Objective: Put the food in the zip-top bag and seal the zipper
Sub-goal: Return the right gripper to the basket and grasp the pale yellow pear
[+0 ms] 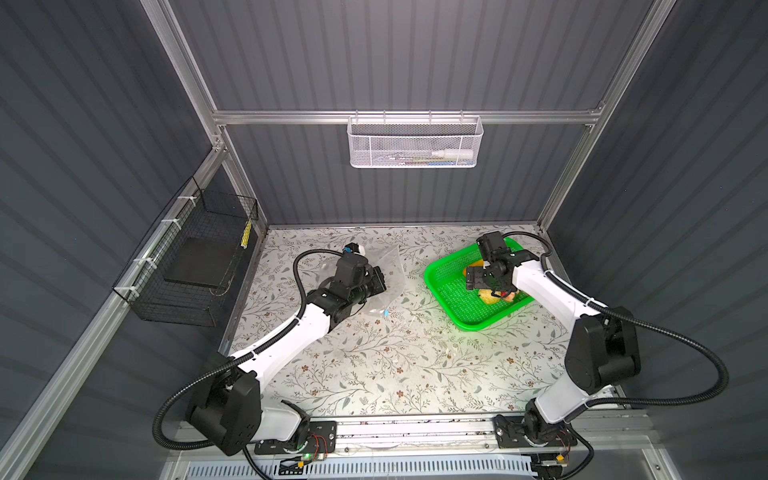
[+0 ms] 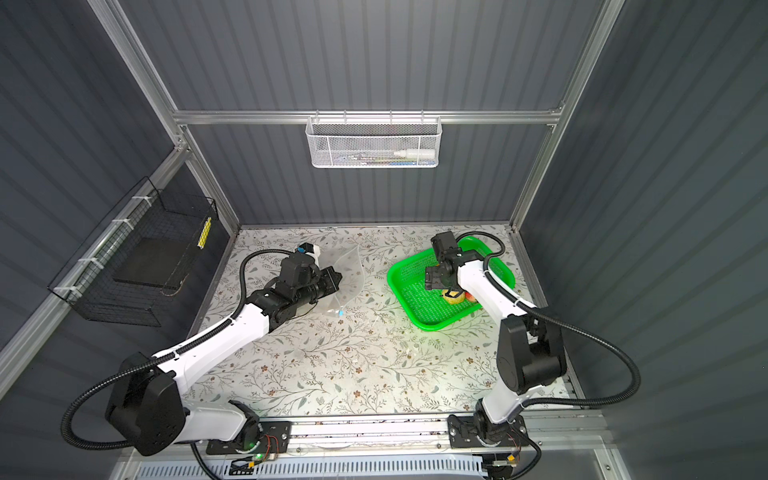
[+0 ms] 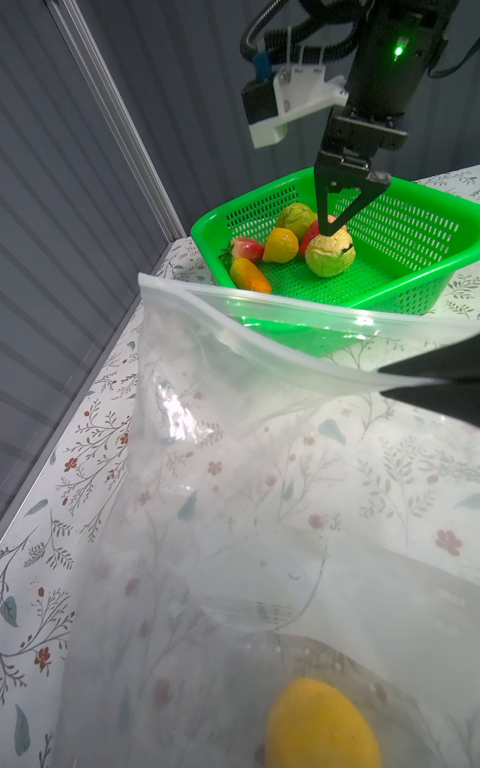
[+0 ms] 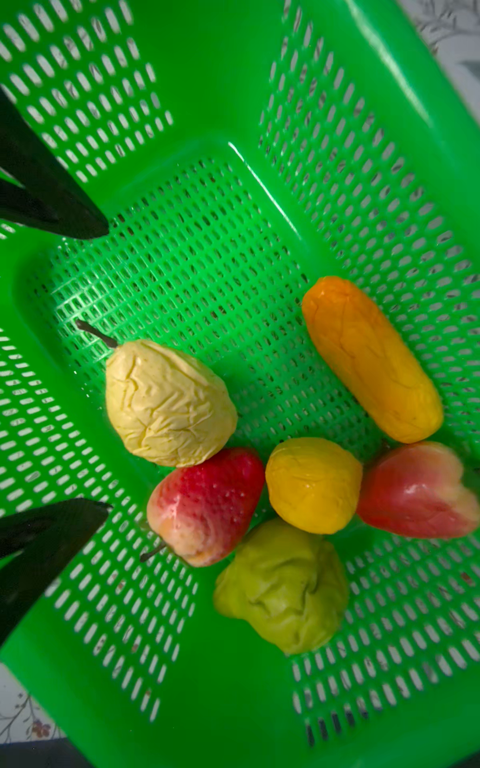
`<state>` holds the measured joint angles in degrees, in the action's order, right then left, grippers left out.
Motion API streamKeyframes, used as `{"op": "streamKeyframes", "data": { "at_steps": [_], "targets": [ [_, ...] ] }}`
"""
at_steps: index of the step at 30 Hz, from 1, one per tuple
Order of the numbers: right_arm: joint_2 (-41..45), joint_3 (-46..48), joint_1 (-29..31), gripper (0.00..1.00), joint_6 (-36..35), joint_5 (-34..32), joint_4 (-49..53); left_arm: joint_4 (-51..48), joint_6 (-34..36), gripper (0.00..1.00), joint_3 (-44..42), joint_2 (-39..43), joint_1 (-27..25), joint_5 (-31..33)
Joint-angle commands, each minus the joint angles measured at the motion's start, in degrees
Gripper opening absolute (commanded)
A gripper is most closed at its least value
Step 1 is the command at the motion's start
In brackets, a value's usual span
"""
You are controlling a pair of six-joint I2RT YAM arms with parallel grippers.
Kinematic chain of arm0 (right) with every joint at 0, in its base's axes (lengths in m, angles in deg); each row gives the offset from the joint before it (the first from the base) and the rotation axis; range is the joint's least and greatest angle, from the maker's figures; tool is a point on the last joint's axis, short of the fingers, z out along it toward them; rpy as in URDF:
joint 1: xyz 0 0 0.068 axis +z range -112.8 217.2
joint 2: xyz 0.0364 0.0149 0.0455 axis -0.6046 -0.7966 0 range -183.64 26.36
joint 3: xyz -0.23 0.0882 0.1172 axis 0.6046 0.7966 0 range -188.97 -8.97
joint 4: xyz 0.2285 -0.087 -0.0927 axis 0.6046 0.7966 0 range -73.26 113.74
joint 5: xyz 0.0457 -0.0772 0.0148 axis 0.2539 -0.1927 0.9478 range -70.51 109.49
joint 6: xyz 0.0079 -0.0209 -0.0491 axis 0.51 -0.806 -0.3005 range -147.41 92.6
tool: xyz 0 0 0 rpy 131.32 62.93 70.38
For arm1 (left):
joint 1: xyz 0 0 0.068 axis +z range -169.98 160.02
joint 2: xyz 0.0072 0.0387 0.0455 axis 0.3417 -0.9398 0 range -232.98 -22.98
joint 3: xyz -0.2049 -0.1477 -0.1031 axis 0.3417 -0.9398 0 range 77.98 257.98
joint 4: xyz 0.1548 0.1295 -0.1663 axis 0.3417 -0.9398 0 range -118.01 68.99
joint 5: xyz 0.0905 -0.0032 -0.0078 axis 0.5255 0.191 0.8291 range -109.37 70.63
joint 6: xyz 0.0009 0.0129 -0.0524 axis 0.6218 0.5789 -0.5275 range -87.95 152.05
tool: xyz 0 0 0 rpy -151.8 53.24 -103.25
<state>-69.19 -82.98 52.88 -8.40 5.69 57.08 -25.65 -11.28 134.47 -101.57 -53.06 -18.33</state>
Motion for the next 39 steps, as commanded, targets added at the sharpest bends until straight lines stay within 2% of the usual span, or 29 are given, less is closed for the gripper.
{"op": "streamKeyframes", "data": {
  "at_steps": [1,7,13,22,34,39],
  "targets": [
    [-0.86,0.93,-2.05,0.99,3.11,0.48,0.71,-0.01,0.08,0.0,0.22,0.67,-0.23,0.17],
    [-2.18,2.57,-4.56,0.99,6.78,3.17,-0.55,-0.35,0.35,0.0,0.01,1.09,-0.23,0.88],
    [-2.56,5.88,-5.56,0.99,8.67,8.72,-4.23,-0.37,0.35,0.0,-0.24,1.07,-0.23,0.99],
    [-6.58,3.77,-5.66,0.99,10.29,13.28,-7.9,-0.62,0.35,0.0,-0.17,1.42,-0.23,1.25],
    [-10.84,1.45,-5.16,0.99,8.62,8.06,-8.44,-0.63,0.0,0.0,-0.38,1.46,-0.23,1.51],
    [-11.77,0.19,-5.05,0.95,7.89,5.91,-7.82,-0.72,0.0,0.0,-0.24,1.33,-0.23,1.38]
  ]
}}
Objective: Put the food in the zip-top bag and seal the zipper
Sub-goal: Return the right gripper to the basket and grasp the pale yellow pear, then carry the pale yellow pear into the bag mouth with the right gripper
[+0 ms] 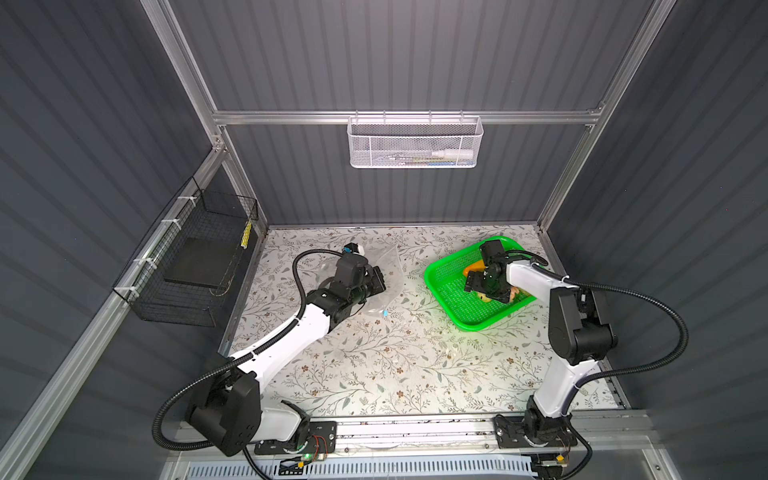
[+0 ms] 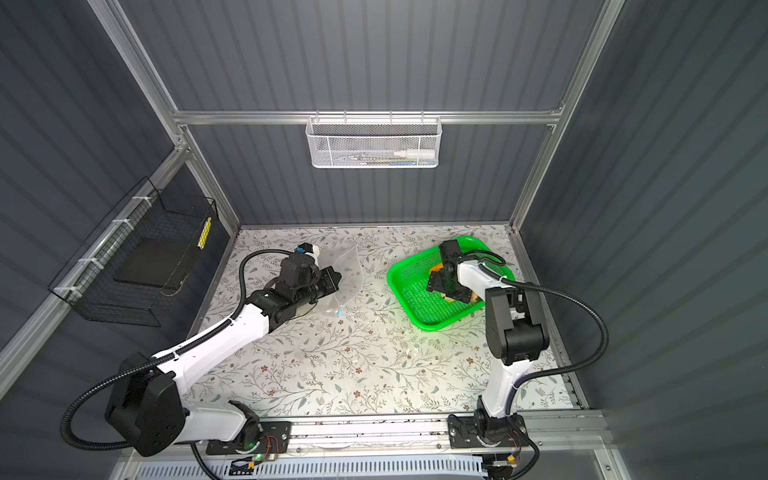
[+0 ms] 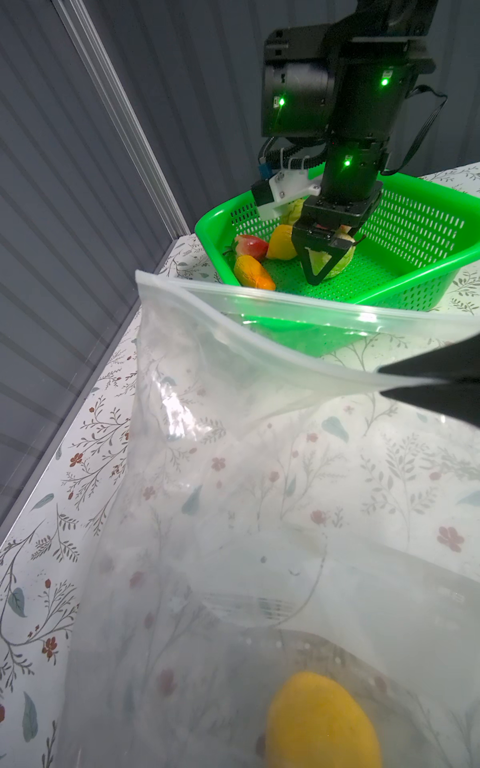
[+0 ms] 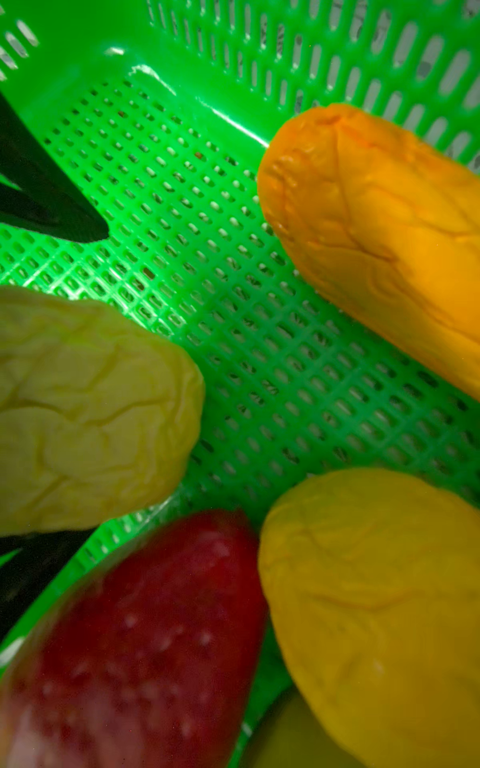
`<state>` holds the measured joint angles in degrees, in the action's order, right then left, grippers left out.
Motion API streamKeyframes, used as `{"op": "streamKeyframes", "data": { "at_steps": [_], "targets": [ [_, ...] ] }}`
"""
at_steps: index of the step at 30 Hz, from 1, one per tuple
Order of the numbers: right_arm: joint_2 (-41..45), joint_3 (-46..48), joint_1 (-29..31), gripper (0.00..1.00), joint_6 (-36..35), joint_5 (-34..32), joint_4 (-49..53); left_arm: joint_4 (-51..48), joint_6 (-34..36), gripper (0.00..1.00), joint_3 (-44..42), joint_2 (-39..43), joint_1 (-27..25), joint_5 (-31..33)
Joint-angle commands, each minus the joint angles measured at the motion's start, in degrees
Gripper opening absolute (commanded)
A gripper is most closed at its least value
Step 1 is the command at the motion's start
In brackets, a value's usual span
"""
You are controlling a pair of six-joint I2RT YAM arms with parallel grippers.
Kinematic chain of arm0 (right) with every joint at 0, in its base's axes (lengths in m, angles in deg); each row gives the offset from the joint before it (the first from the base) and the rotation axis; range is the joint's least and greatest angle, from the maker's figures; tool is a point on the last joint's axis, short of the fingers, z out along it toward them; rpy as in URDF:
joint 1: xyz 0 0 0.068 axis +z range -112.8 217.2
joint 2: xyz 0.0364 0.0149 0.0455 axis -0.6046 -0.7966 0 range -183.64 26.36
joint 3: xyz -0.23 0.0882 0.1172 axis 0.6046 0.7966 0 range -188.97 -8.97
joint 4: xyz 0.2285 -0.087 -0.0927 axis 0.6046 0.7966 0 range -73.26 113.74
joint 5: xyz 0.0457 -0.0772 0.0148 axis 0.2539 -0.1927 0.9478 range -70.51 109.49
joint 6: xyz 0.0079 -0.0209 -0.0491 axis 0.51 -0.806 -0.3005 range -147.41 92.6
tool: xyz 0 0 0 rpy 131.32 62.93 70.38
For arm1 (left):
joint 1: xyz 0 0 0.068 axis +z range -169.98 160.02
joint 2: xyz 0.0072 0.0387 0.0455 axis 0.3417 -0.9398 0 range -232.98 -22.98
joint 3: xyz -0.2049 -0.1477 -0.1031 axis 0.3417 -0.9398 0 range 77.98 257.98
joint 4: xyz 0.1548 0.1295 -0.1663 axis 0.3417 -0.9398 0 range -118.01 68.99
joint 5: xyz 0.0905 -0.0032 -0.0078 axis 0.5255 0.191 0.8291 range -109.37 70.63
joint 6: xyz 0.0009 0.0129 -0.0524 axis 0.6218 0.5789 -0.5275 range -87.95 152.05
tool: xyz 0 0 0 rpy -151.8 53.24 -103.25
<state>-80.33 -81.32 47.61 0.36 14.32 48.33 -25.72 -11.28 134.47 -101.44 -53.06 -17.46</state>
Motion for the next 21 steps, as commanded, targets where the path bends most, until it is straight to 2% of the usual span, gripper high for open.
{"op": "streamKeyframes", "data": {
  "at_steps": [1,12,17,21],
  "targets": [
    [-0.61,-1.52,0.31,0.93,-1.03,-3.2,0.86,-0.6,0.0,0.0,-0.24,1.27,-0.23,0.57],
    [0.07,-1.83,0.39,0.65,-1.92,-3.45,1.02,-0.65,-0.09,0.0,-0.25,1.29,-0.23,0.64],
    [3.18,-1.5,0.4,0.63,-2.54,-2.18,0.93,-0.56,-0.04,0.0,-0.28,1.29,-0.23,0.64],
    [9.52,1.11,0.68,0.61,-3.83,0.43,-2.19,-0.56,0.0,0.0,-0.27,1.37,-0.23,0.63]
  ]
}}
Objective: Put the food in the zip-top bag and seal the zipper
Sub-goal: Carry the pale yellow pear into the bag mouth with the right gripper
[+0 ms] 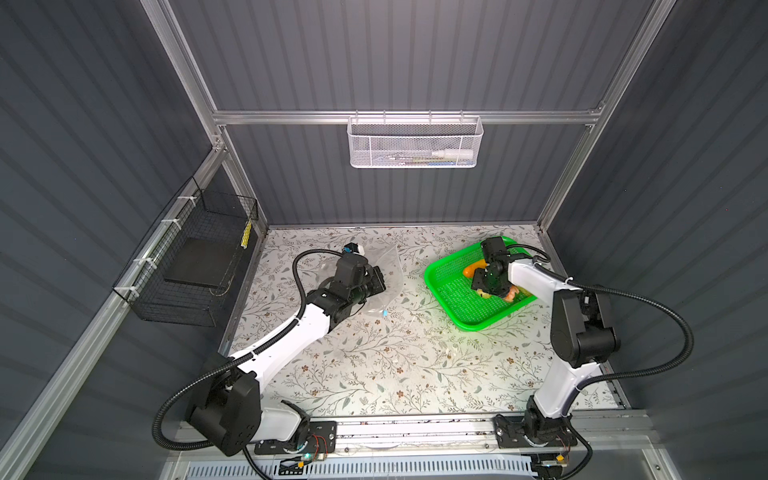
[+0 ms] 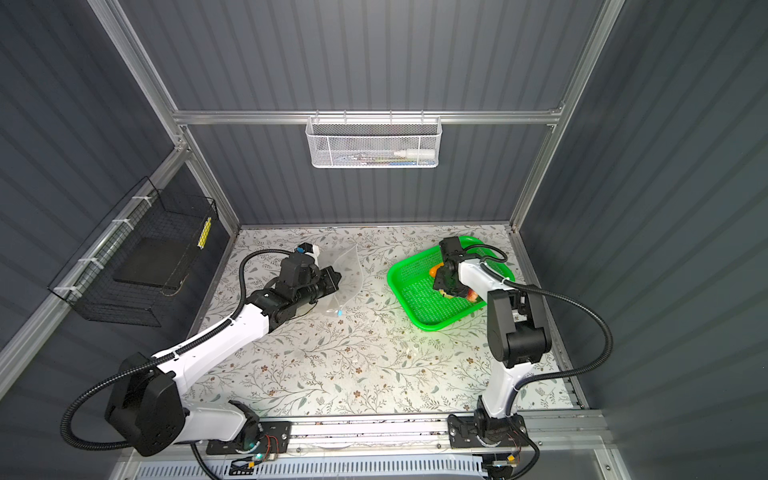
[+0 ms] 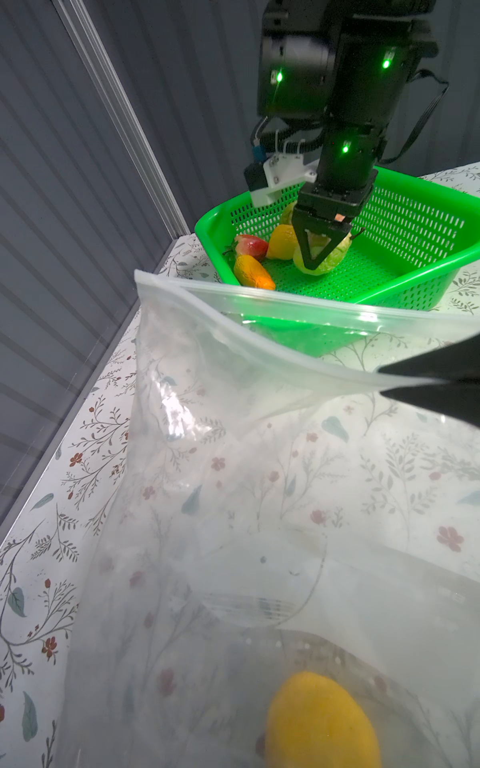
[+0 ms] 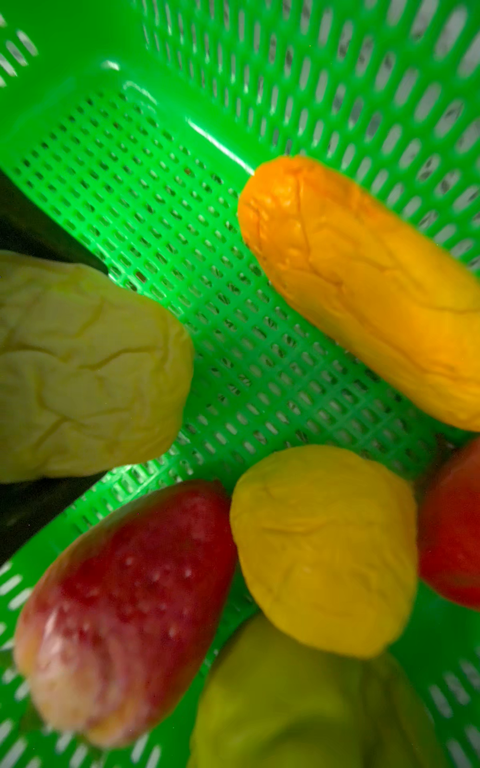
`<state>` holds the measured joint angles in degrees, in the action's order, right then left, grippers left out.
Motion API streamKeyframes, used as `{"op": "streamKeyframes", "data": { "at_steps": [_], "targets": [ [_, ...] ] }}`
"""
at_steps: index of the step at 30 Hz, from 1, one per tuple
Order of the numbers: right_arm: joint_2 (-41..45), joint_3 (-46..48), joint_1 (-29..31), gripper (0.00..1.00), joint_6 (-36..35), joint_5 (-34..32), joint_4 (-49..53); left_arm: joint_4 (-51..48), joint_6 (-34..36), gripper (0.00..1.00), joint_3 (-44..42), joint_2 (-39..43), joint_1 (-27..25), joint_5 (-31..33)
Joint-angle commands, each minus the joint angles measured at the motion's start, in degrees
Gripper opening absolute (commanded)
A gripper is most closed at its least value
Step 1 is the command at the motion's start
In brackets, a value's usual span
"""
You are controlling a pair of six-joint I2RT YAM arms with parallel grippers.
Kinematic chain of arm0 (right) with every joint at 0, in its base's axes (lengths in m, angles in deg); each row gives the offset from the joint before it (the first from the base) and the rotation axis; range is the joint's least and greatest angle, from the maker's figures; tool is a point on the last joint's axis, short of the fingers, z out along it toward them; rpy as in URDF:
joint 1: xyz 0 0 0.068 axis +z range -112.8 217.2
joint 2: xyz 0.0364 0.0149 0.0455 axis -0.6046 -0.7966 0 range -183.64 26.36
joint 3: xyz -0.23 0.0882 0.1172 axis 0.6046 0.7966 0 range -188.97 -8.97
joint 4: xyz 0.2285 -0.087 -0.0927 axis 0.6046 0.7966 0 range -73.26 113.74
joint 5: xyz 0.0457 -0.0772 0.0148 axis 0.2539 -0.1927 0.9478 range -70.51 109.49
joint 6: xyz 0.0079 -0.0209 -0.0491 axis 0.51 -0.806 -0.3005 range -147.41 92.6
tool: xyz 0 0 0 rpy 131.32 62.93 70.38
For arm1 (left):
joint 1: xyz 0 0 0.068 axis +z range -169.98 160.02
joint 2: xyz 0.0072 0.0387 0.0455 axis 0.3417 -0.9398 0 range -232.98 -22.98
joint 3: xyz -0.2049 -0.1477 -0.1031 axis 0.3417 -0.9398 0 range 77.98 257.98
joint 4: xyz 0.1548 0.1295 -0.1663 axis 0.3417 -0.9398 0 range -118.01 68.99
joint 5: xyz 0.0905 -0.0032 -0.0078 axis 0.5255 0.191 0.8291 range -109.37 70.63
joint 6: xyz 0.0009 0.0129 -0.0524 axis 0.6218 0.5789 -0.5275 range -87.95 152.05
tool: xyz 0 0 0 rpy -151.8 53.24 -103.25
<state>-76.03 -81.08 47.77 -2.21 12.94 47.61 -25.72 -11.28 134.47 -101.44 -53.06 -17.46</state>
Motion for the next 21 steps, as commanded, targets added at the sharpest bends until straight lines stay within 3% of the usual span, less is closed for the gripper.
{"op": "streamKeyframes", "data": {
  "at_steps": [1,7,17,21],
  "targets": [
    [7.08,1.56,0.58,0.61,-1.67,3.39,-2.55,-0.48,0.0,0.0,-0.34,1.38,-0.23,0.64],
    [13.57,2.69,2.51,0.59,-2.91,19.08,-8.32,0.31,-0.09,0.0,-0.2,0.77,-0.23,0.04],
    [13.62,-1.09,15.01,0.58,-1.38,34.24,-20.5,0.14,0.4,0.0,0.34,0.94,-0.23,-0.48],
    [11.34,-3.04,19.01,0.57,-0.59,37.38,-24.8,-0.03,0.71,0.0,0.46,1.13,-0.22,-0.68]
  ]
}}
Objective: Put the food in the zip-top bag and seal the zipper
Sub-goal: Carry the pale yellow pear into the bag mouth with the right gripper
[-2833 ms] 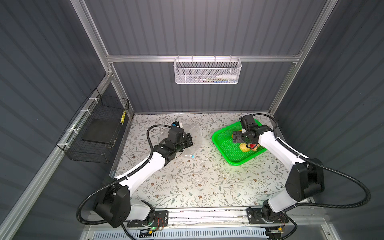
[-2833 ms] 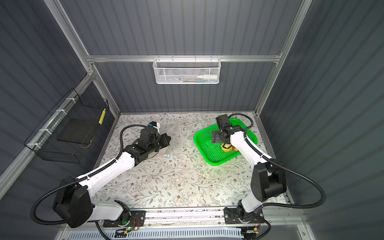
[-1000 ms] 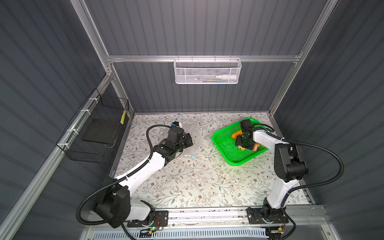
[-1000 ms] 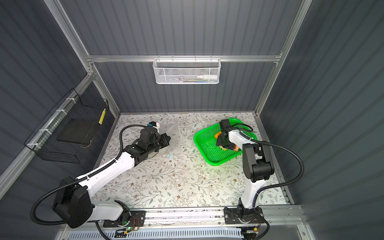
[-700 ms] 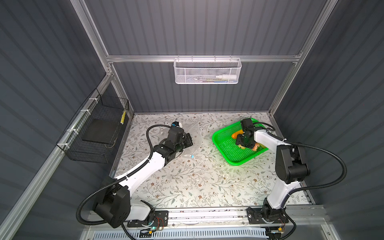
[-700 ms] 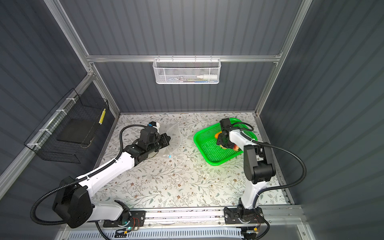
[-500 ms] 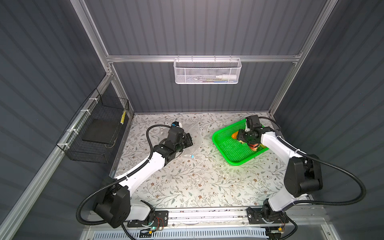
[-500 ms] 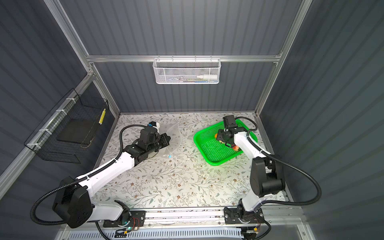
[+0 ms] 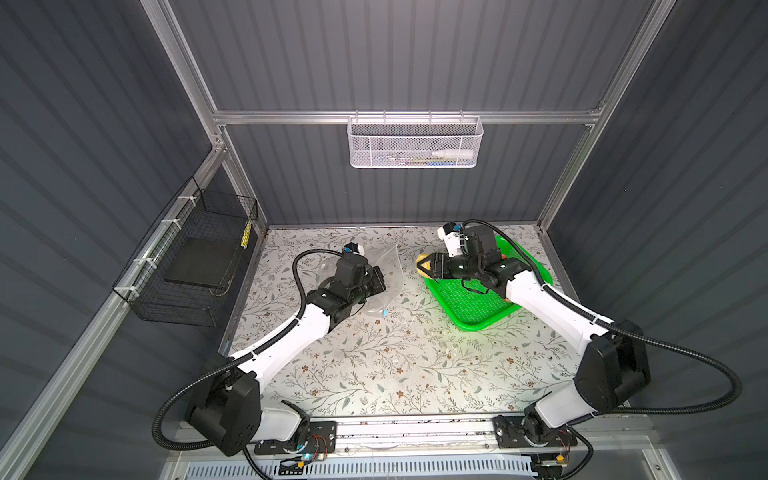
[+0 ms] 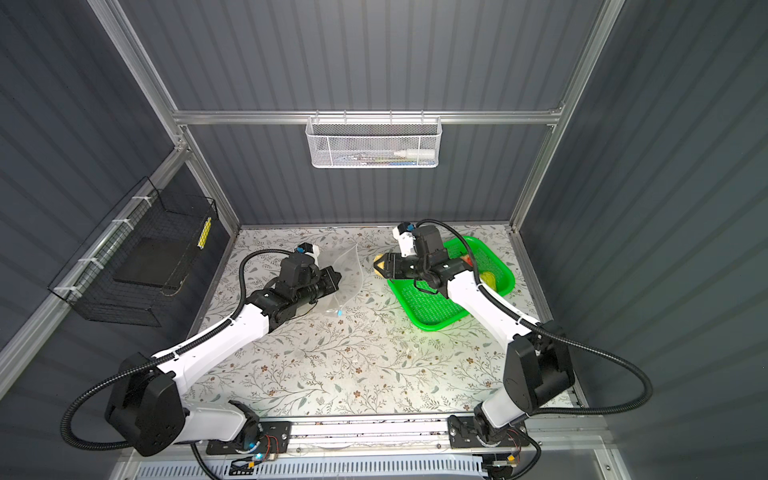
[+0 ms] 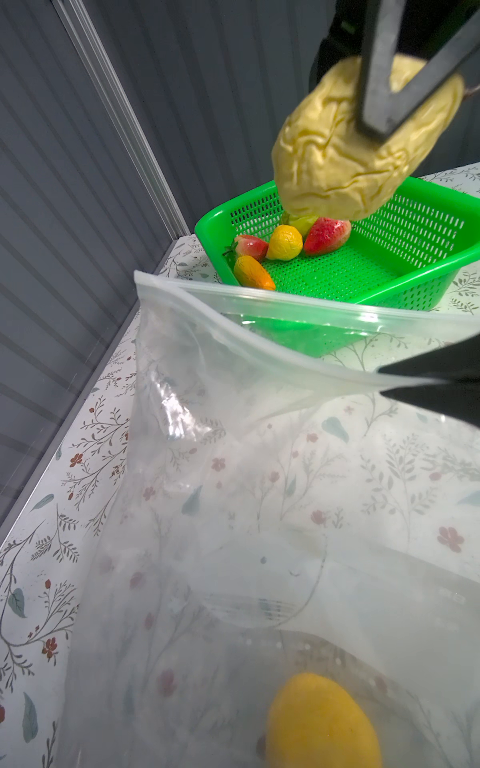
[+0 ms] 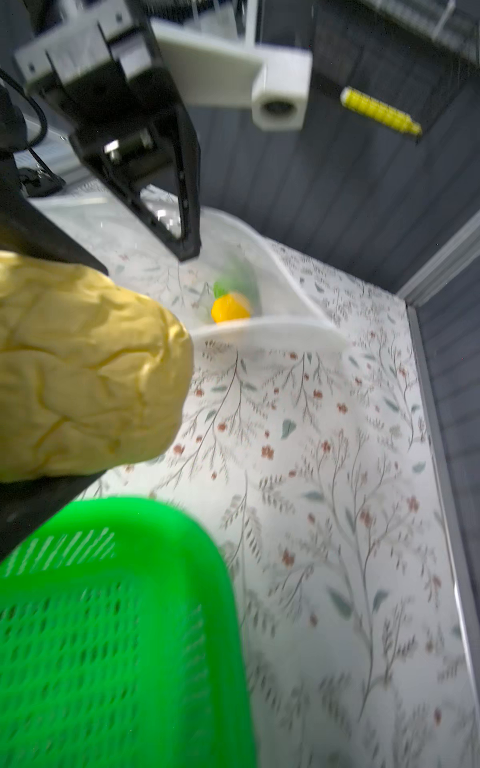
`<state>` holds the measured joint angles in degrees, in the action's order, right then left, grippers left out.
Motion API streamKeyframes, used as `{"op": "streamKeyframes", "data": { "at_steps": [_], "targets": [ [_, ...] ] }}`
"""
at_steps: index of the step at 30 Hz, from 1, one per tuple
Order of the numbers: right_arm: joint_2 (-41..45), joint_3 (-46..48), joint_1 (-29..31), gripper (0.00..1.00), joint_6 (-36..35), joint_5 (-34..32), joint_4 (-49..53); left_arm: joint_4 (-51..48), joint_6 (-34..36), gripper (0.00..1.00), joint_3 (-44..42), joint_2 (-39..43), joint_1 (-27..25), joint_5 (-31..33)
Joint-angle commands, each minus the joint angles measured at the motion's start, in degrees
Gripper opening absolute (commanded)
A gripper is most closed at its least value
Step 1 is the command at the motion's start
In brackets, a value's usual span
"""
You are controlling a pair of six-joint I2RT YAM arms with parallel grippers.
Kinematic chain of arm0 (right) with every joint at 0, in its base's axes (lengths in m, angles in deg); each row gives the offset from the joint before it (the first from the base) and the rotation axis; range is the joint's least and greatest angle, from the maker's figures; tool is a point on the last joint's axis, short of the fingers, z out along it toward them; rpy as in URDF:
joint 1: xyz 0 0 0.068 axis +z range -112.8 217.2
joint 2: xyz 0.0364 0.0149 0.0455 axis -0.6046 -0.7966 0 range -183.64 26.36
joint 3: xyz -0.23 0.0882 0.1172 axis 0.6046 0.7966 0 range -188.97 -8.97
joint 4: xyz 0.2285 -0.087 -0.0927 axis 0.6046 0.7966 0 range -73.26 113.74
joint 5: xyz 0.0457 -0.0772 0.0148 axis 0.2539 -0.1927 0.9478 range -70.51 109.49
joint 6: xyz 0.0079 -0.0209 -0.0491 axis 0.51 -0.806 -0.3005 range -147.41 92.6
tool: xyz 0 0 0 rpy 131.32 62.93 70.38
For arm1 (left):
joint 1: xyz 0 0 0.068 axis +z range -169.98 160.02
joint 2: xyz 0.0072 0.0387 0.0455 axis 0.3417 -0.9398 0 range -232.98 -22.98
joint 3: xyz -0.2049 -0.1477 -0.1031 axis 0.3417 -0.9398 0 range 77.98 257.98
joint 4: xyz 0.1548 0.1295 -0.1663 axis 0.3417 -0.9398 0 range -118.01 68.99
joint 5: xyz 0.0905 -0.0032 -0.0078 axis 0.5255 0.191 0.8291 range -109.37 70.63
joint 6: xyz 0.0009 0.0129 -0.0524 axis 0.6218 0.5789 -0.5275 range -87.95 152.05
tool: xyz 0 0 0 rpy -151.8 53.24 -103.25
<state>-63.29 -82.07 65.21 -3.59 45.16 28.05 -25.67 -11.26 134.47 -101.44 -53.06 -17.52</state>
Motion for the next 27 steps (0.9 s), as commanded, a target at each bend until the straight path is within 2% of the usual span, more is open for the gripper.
{"op": "streamKeyframes", "data": {
  "at_steps": [1,12,19,23,27],
  "targets": [
    [-1.94,-2.45,2.35,0.57,0.96,5.34,-6.04,-0.16,0.77,0.0,0.46,1.2,-0.23,-0.61],
    [-8.15,-2.77,6.07,0.56,3.2,7.4,-12.65,-1.08,0.83,0.0,1.0,3.28,-0.23,-0.7],
    [-11.73,-3.48,6.62,0.56,3.2,5.97,-11.64,-1.14,0.44,0.0,1.26,4.19,-0.23,-1.71],
    [-13.03,-4.91,7.53,0.57,1.8,0.26,-7.0,-0.96,0.15,0.0,1.02,4.41,-0.23,-1.9],
    [-14.3,-7.13,8.91,0.61,-1.04,-8.52,-0.73,-0.83,-0.1,0.0,0.77,4.41,-0.23,-1.85]
  ]
}}
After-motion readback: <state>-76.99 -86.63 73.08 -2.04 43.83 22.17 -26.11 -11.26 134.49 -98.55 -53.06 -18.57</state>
